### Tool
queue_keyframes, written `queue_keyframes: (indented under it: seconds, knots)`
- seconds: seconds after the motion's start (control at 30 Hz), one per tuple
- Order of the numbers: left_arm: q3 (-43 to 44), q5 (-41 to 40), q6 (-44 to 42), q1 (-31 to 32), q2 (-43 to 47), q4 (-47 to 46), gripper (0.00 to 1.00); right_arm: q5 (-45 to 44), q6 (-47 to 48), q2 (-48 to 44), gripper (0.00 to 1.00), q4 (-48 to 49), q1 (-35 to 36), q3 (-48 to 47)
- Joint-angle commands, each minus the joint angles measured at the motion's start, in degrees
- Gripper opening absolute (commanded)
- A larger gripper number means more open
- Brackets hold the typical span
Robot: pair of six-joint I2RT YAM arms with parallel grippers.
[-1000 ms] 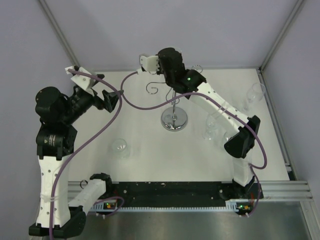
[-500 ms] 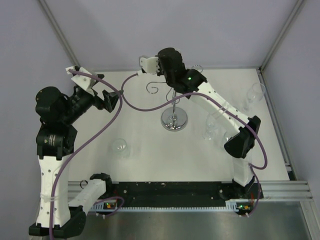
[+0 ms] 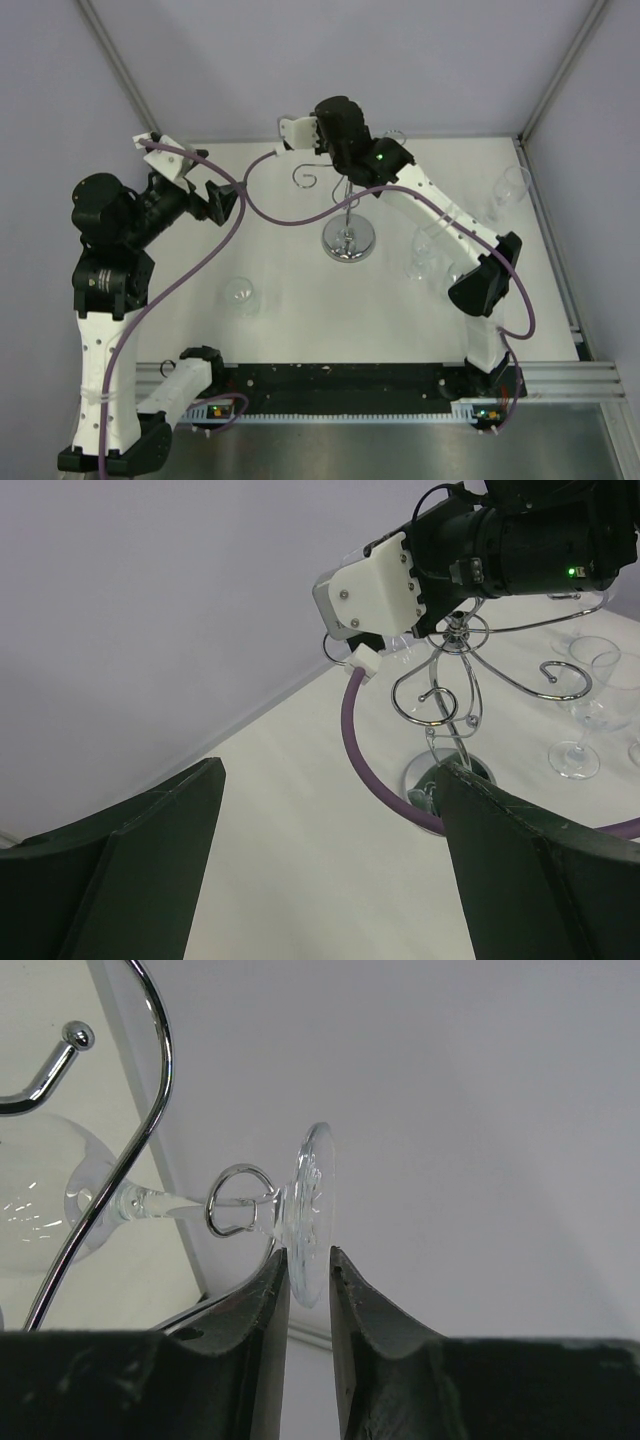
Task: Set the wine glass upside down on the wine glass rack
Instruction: Turn the wine glass upside down at the wine rack.
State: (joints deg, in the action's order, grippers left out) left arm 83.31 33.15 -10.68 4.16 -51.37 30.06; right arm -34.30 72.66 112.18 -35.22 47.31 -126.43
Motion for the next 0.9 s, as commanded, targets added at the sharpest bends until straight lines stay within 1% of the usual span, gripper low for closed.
queue_keyframes:
  seconds: [0.0,0.63,0.7,0.8,0.87]
  knots:
    - [0.3,-0.6,-0.5,0.1,0.7,-1.5,0.93,1.9,-0.5,-1.1,0.23,-1.8,1.0,-1.7]
    - [0.5,-1.2,-1.0,0.1,1.1,-1.3,0.93,2.0,-0.5,-1.8,0.37,-4.4,1.0,-1.4]
    - [0.5,-1.3,-1.0,0.1,1.0,-1.3,0.93,2.2,-0.5,-2.0,0.39,-4.9,0.9,-1.4]
    - [0.6,-1.3,-0.8,0.1,0.9,-1.4,0.93,2.4,-0.7,-2.0,0.45,-5.2,0.9,-1.4]
    - [0.8,-1.3,-0.7,0.1,0.8,-1.6,0.93,2.6,-0.9,-2.1,0.47,-5.3,0.8,-1.7]
